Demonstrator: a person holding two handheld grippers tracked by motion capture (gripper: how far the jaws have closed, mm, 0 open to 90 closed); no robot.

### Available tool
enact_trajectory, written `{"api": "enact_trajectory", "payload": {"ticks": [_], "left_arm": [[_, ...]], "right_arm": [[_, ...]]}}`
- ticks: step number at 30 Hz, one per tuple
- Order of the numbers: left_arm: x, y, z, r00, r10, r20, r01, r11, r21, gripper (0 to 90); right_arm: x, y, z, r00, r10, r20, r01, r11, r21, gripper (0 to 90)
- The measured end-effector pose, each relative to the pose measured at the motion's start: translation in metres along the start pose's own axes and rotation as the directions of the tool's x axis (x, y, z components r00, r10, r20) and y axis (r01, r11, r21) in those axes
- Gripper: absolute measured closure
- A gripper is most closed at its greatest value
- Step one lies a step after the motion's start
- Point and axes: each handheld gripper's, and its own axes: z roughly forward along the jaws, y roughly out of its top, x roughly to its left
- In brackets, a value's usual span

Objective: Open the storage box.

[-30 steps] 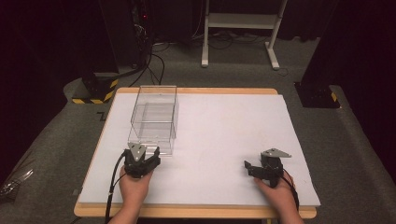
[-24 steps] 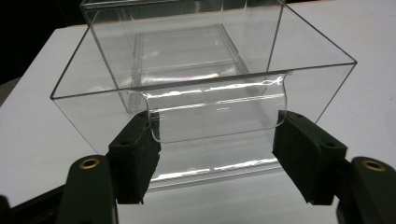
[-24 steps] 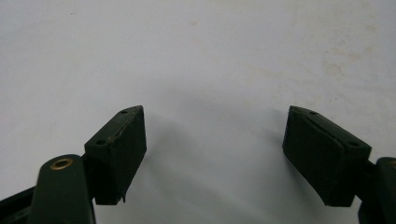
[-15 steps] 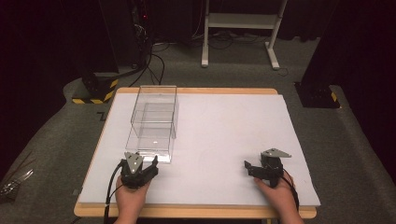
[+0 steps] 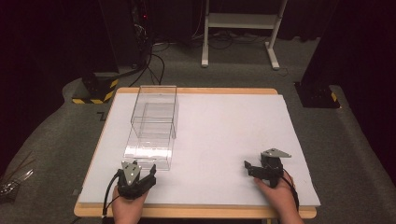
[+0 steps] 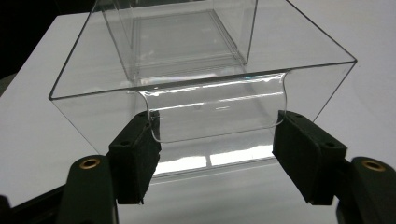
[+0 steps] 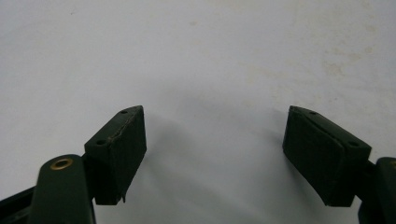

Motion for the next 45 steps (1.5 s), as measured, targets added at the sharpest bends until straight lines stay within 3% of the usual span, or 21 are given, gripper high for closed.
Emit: {"api": "enact_trajectory", "payload": {"ticks": [17, 22, 25, 32, 45], "left_arm": [[0.000, -0.004, -0.003, 0.9998, -0.012, 0.013, 0.013, 0.9998, -0.015, 32.8], [0.003, -0.004, -0.005, 0.9985, -0.036, 0.041, 0.037, 0.9991, -0.019, 31.8], [0.004, -0.003, -0.010, 0.9980, -0.039, 0.050, 0.041, 0.9985, -0.038, 30.2], [0.004, 0.002, -0.020, 0.9995, -0.003, 0.031, 0.005, 0.9973, -0.073, 27.4], [0.009, 0.015, -0.021, 0.9980, -0.008, 0.063, 0.016, 0.9924, -0.122, 34.2]], "right_arm": [[0.000, 0.000, 0.000, 1.0000, -0.001, 0.001, 0.001, 1.000, 0.000, 21.5], [0.000, 0.000, 0.000, 1.0000, 0.000, 0.000, 0.000, 1.000, 0.000, 21.5], [0.000, 0.000, 0.000, 1.0000, 0.002, -0.001, -0.002, 1.000, 0.001, 21.5], [0.000, 0.000, 0.000, 1.0000, 0.006, -0.002, -0.006, 1.000, 0.001, 21.4], [0.000, 0.000, 0.000, 1.0000, 0.004, -0.001, -0.004, 1.000, 0.001, 21.5]]}}
